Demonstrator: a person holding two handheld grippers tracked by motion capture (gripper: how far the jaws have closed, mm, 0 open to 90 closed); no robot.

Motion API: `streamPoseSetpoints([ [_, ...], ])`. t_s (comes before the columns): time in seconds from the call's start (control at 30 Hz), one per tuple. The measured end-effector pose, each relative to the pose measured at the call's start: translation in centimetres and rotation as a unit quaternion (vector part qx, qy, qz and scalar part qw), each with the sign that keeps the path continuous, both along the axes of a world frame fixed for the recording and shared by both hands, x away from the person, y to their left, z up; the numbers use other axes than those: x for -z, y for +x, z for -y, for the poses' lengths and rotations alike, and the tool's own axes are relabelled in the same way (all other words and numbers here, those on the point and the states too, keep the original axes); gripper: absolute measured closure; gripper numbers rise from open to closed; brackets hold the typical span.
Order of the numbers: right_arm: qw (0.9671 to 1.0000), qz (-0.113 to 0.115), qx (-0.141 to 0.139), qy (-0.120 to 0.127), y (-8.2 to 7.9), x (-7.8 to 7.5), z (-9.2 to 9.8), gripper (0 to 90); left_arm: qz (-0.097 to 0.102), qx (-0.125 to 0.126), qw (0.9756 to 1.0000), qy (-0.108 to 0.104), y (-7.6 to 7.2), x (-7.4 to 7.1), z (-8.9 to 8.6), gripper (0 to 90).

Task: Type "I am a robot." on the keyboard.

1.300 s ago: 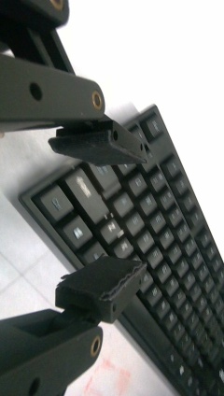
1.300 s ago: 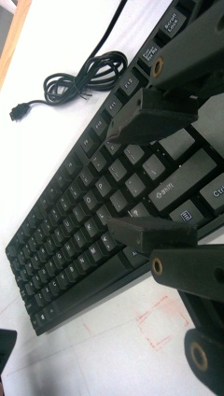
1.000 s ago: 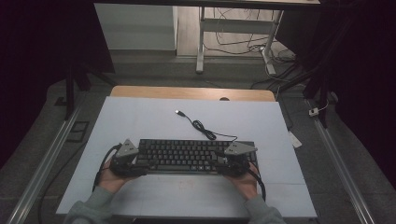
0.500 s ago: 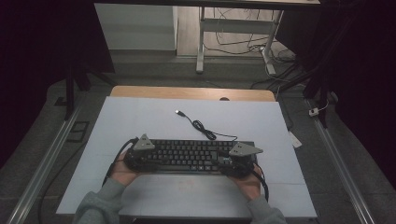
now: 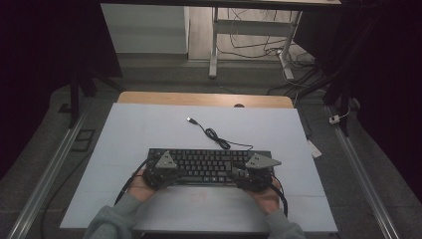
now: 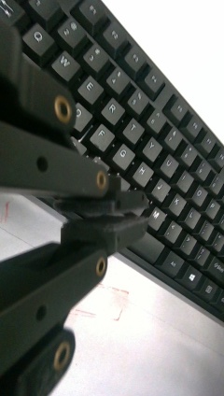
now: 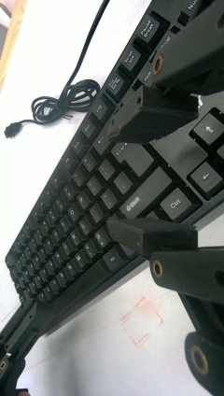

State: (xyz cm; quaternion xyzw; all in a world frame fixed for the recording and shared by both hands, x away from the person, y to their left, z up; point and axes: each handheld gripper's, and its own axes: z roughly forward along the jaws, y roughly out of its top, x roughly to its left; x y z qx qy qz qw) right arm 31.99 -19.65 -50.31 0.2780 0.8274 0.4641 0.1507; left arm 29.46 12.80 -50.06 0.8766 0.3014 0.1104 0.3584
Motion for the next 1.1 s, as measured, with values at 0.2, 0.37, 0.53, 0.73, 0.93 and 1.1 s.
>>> streamPoseSetpoints([
  [0.2,1.0000,-0.001,0.002,-0.002,0.1,0.1,-0.1,50.3,-0.005,0.009,0.9998,0.014,0.2,0.7,0.4,89.3],
  [0.37,1.0000,-0.003,0.000,-0.002,0.2,0.2,-0.2,50.0,-0.008,0.011,0.9997,0.021,0.3,1.1,0.6,89.3],
  [0.53,1.0000,-0.003,0.001,-0.003,0.2,0.3,-0.2,49.7,-0.009,0.008,0.9996,0.026,0.4,1.3,0.7,89.2],
  [0.73,1.0000,-0.003,0.003,-0.006,0.2,0.3,-0.2,49.4,-0.008,0.008,0.9994,0.031,0.5,1.5,0.8,89.2],
  [0.93,1.0000,-0.003,0.001,-0.006,0.2,0.3,-0.3,49.3,-0.009,0.005,0.9994,0.033,0.5,1.7,0.9,89.3],
  [1.1,1.0000,-0.002,0.000,-0.006,0.2,0.3,-0.2,49.3,-0.001,0.007,0.9993,0.036,0.4,1.8,1.0,89.4],
])
